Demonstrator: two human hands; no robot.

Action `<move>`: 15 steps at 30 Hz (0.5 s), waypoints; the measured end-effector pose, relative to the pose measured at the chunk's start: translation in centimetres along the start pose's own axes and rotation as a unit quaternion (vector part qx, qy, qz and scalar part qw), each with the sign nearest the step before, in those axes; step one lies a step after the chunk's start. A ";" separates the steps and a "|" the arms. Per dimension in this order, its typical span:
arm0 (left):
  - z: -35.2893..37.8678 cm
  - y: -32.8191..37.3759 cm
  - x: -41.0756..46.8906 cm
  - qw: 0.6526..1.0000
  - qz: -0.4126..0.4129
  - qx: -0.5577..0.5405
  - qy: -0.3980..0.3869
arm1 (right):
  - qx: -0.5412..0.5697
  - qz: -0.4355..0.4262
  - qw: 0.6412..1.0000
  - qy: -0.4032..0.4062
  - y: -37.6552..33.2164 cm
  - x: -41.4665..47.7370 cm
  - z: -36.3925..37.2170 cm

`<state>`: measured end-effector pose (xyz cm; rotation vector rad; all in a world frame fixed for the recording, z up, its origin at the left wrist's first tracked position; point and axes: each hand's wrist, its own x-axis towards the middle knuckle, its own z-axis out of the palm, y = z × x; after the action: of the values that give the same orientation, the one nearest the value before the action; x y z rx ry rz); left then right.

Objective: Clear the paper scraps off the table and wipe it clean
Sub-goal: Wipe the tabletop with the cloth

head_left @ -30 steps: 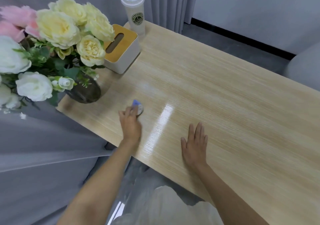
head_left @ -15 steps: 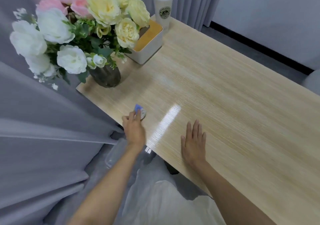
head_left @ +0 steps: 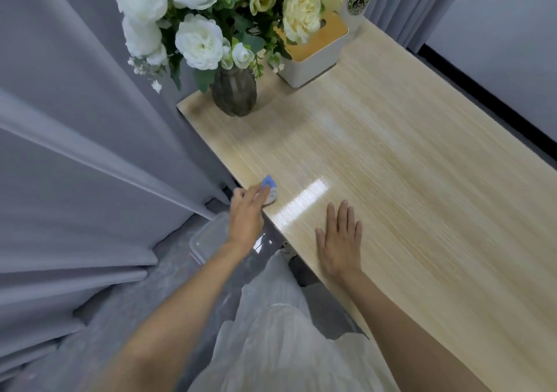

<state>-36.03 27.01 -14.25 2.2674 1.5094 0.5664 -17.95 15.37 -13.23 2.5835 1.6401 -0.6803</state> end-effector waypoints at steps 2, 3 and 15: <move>1.5 2.1 -3.7 0.991 0.119 -0.011 -0.065 | 0.007 0.001 1.000 0.005 -0.1 0.1 0.1; 2.1 2.3 -4.9 0.973 0.211 0.001 -0.097 | 0.005 -0.001 1.000 0.006 -0.1 0.1 0.0; -0.9 1.7 1.5 0.992 -0.003 0.047 -0.117 | 0.030 -0.013 0.998 0.046 -0.1 0.7 -0.7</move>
<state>-34.62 27.83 -12.45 2.3045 1.4529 0.2203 -17.57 16.19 -12.86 2.6778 1.7070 -0.6296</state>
